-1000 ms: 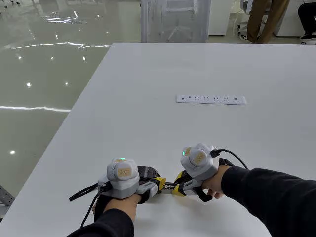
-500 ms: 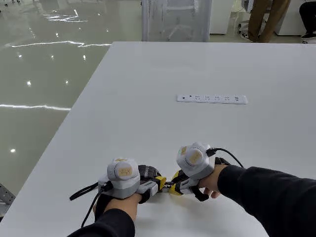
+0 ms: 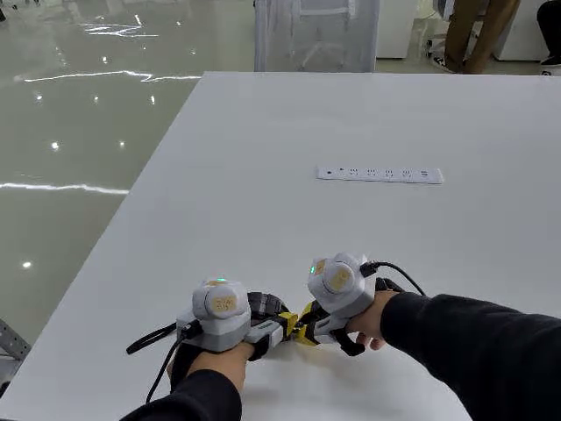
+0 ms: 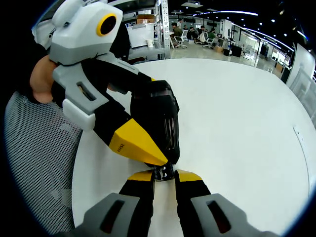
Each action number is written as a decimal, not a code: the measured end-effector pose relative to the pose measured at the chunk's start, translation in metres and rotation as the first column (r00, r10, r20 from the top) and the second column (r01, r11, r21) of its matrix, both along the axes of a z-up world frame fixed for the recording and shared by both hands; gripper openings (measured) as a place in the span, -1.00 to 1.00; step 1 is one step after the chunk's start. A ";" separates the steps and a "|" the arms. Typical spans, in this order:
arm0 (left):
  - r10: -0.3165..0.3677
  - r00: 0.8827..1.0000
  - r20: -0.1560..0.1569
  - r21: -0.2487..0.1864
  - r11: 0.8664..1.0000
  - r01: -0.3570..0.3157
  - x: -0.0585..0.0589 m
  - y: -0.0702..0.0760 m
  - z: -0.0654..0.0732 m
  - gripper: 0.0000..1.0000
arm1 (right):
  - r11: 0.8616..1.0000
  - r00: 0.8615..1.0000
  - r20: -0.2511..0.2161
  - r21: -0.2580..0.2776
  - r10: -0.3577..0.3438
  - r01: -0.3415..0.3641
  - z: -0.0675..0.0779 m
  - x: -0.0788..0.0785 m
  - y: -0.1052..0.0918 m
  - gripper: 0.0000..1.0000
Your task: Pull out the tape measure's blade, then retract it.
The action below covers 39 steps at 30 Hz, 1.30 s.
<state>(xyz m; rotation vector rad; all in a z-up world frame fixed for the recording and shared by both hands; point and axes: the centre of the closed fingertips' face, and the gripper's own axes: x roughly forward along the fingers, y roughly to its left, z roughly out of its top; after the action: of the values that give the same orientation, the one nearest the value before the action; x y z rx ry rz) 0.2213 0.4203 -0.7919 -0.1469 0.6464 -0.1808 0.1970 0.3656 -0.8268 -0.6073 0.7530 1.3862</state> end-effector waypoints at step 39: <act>0.000 1.000 -0.004 -0.003 1.000 0.000 -0.001 -0.001 0.000 0.19 | 1.000 1.000 0.011 -0.009 0.005 -0.005 0.000 0.000 0.003 -0.74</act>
<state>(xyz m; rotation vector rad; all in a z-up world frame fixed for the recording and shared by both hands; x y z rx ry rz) 0.2205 0.4195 -0.7920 -0.1504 0.6497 -0.1812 0.1966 0.3682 -0.8269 -0.6237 0.7500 1.3833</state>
